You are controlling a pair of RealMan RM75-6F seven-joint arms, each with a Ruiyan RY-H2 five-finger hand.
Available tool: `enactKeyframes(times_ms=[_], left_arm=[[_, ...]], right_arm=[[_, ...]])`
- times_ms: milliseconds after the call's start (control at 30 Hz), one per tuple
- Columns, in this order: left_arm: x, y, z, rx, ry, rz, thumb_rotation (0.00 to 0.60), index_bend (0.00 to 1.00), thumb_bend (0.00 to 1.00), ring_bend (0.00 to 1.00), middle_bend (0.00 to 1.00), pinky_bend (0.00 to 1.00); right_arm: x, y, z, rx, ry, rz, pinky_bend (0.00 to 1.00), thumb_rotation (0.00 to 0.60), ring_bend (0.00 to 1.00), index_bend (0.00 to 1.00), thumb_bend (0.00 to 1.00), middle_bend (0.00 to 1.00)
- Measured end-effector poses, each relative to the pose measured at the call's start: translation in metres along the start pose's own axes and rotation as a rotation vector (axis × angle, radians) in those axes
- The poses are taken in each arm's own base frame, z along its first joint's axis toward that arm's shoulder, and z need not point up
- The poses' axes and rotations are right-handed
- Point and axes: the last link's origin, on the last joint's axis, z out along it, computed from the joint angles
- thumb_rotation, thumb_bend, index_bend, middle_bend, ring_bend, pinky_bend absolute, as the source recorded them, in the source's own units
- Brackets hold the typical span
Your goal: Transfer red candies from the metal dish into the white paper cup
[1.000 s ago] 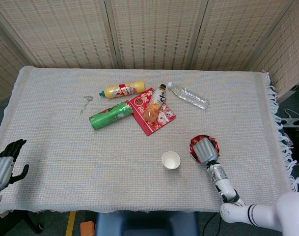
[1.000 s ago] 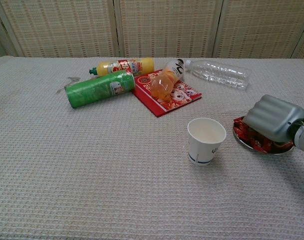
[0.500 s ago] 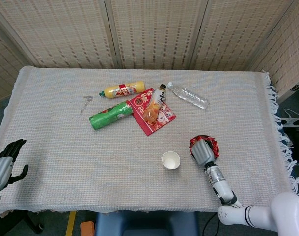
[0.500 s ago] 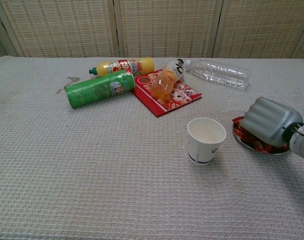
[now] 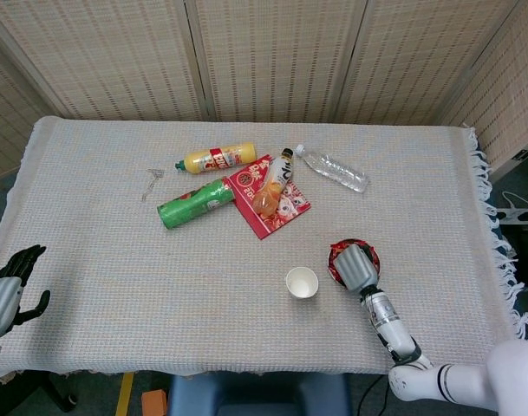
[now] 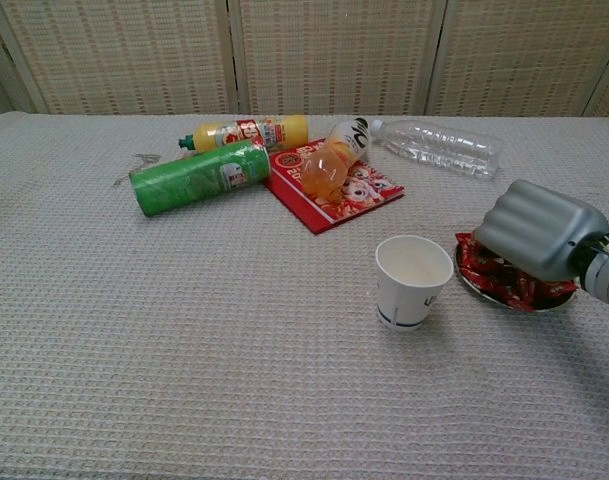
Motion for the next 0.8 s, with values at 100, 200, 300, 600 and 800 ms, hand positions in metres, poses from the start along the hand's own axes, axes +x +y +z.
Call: enactKeyframes(times_ms=[100,200,300,600,800], left_arm=[[0.000,0.000,-0.001,-0.003,0.003,0.000,0.600,0.01,0.47,0.00,0.01,0.20],[0.000,0.001,-0.001,-0.006,0.005,0.000,0.600,0.01,0.47,0.00,0.01,0.20],[0.000,0.002,-0.002,-0.009,0.007,0.003,0.600,0.01,0.47,0.00,0.01,0.20],[-0.001,0.003,-0.002,-0.010,0.007,0.007,0.600,0.01,0.47,0.00,0.01,0.20],[-0.001,0.002,-0.002,-0.005,0.009,0.008,0.600,0.01,0.47,0.00,0.01,0.20]], right_arm=[[0.002,0.002,-0.002,-0.007,0.009,0.010,1.00,0.600,0.71,0.97,0.38,0.81],[0.005,0.005,-0.004,-0.016,0.022,0.023,1.00,0.600,0.71,0.97,0.38,0.81],[0.011,0.010,-0.005,-0.030,0.045,0.049,1.00,0.600,0.71,0.97,0.38,0.81],[0.039,0.027,-0.012,-0.065,0.145,0.176,1.00,0.600,0.71,0.97,0.38,0.81],[0.062,0.029,-0.020,-0.033,0.217,0.277,1.00,0.600,0.71,0.97,0.38,0.81]])
